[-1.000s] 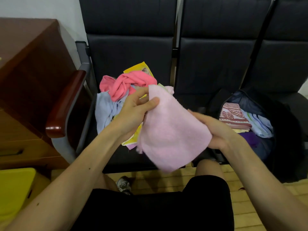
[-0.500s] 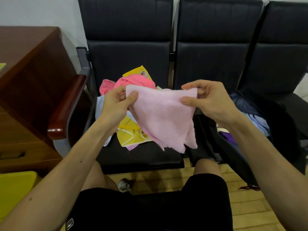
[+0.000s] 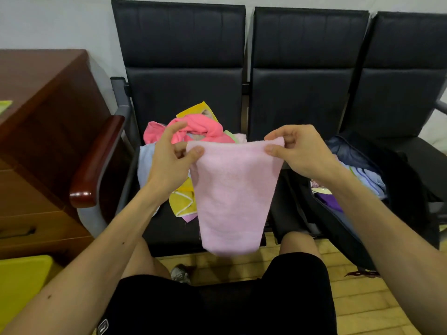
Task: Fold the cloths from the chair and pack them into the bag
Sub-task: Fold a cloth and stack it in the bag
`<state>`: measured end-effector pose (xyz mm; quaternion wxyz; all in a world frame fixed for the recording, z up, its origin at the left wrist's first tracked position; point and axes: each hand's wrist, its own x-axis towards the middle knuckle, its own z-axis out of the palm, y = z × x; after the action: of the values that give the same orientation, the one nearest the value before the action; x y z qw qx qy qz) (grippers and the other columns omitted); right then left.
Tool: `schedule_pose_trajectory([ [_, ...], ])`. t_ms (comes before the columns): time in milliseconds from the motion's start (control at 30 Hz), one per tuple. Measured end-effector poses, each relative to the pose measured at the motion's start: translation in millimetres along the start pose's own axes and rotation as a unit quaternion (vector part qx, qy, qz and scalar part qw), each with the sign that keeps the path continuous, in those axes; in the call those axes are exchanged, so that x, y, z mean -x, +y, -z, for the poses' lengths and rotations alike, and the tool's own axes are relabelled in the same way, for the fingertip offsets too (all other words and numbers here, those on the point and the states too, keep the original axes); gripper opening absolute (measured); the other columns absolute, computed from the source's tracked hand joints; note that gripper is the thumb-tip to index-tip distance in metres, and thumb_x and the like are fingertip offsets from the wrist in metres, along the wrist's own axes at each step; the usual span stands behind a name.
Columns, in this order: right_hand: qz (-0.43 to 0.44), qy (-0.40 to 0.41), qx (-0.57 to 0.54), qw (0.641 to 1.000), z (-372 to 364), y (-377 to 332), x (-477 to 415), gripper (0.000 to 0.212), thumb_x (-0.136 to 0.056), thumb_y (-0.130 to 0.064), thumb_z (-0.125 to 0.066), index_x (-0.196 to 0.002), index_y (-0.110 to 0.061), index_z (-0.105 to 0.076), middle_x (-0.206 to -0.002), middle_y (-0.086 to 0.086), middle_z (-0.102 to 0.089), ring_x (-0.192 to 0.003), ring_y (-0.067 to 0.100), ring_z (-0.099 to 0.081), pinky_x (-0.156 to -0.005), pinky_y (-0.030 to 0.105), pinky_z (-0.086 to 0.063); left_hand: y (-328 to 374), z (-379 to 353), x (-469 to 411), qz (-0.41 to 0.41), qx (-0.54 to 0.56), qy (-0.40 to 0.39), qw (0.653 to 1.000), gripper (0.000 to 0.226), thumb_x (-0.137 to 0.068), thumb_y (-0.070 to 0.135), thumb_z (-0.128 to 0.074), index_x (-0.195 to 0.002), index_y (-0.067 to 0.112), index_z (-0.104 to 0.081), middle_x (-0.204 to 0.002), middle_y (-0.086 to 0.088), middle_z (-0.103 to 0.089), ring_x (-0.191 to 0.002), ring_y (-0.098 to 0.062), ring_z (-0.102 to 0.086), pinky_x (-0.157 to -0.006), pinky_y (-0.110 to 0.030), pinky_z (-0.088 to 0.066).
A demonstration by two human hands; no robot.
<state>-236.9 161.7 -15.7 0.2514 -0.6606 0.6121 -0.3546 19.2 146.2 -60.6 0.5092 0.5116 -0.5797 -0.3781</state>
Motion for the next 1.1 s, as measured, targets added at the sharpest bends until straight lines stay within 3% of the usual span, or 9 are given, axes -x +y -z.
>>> schedule_pose_trajectory([
  [33, 0.004, 0.004, 0.019, 1.0, -1, 0, 0, 0.022, -0.09, -0.021, -0.071, -0.112, -0.018, -0.069, -0.101, -0.005, -0.07, -0.091, 0.012, -0.069, -0.084, 0.035, -0.06, -2, 0, 1, -0.01, -0.021, -0.005, 1.0, 0.04, -0.092, 0.01, -0.069, -0.117, 0.038, -0.057, -0.092, -0.013, -0.074, -0.09, -0.029, -0.071, -0.085, -0.049, -0.058],
  [133, 0.019, 0.023, 0.055, 0.998, -4, 3, 3, 0.029, -0.09, -0.022, -0.071, -0.118, -0.014, -0.069, -0.101, -0.005, -0.067, -0.091, 0.014, -0.067, -0.085, 0.037, -0.06, -7, 1, 3, -0.018, -0.062, 0.004, 0.998, 0.032, -0.09, 0.013, -0.072, -0.121, 0.019, -0.069, -0.098, 0.008, -0.072, -0.096, -0.014, -0.071, -0.09, -0.042, -0.058],
  [367, 0.049, 0.034, 0.146, 0.988, -3, 9, 10, 0.025, -0.093, -0.023, -0.068, -0.115, -0.012, -0.072, -0.105, 0.005, -0.074, -0.091, 0.019, -0.069, -0.086, 0.037, -0.058, -8, -4, 9, -0.051, -0.122, 0.057, 0.99, 0.018, -0.081, 0.014, -0.081, -0.092, 0.026, -0.073, -0.081, 0.002, -0.072, -0.081, -0.021, -0.069, -0.079, -0.032, -0.056],
  [633, 0.038, 0.032, 0.192, 0.98, -6, 17, 8, 0.024, -0.099, -0.029, -0.058, -0.114, -0.014, -0.07, -0.104, 0.004, -0.071, -0.086, 0.015, -0.059, -0.077, 0.028, -0.045, -9, -6, 13, -0.084, -0.145, 0.062, 0.984, 0.012, -0.082, 0.015, -0.08, -0.093, 0.017, -0.077, -0.081, 0.019, -0.066, -0.077, -0.008, -0.064, -0.072, -0.014, -0.051],
  [800, 0.023, -0.004, 0.17, 0.985, -8, 37, 11, 0.016, -0.099, -0.034, -0.055, -0.103, -0.022, -0.066, -0.106, -0.003, -0.055, -0.094, 0.012, -0.054, -0.077, 0.024, -0.039, -14, -4, 11, -0.09, -0.173, 0.01, 0.981, 0.012, -0.086, 0.017, -0.075, -0.087, 0.025, -0.065, -0.093, 0.01, -0.051, -0.084, -0.002, -0.05, -0.075, -0.008, -0.038],
  [867, -0.008, -0.06, 0.09, 0.994, -13, 45, 20, 0.017, -0.101, -0.032, -0.053, -0.1, -0.019, -0.064, -0.11, -0.003, -0.057, -0.098, 0.008, -0.055, -0.079, 0.021, -0.041, -15, -2, 15, -0.092, -0.135, -0.04, 0.986, 0.011, -0.09, 0.022, -0.069, -0.087, 0.028, -0.059, -0.099, 0.011, -0.054, -0.092, 0.0, -0.052, -0.081, -0.013, -0.039],
  [967, -0.109, -0.212, -0.111, 0.965, -25, 57, 42, 0.026, -0.103, -0.03, -0.048, -0.093, -0.015, -0.067, -0.096, -0.001, -0.067, -0.096, 0.013, -0.062, -0.092, 0.035, -0.049, -16, -1, 27, -0.074, -0.08, -0.103, 0.989, 0.01, -0.091, 0.038, -0.052, -0.092, 0.028, -0.053, -0.083, 0.017, -0.055, -0.074, -0.002, -0.05, -0.066, -0.018, -0.04],
  [1033, -0.156, -0.229, -0.236, 0.931, -26, 62, 50, 0.029, -0.099, -0.033, -0.05, -0.092, -0.013, -0.069, -0.096, 0.002, -0.069, -0.1, 0.017, -0.062, -0.103, 0.044, -0.048, -17, -3, 32, -0.095, -0.106, -0.116, 0.983, 0.012, -0.092, 0.047, -0.047, -0.091, 0.035, -0.046, -0.078, 0.006, -0.049, -0.066, -0.008, -0.044, -0.061, -0.026, -0.038],
  [1100, -0.181, -0.191, -0.388, 0.883, -24, 60, 52, 0.037, -0.093, -0.038, -0.05, -0.107, -0.012, -0.07, -0.111, 0.005, -0.071, -0.111, 0.019, -0.063, -0.101, 0.038, -0.05, -11, -9, 35, -0.111, -0.106, -0.1, 0.983, 0.009, -0.093, 0.045, -0.045, -0.091, 0.037, -0.043, -0.079, 0.003, -0.048, -0.066, -0.009, -0.045, -0.061, -0.027, -0.039],
])
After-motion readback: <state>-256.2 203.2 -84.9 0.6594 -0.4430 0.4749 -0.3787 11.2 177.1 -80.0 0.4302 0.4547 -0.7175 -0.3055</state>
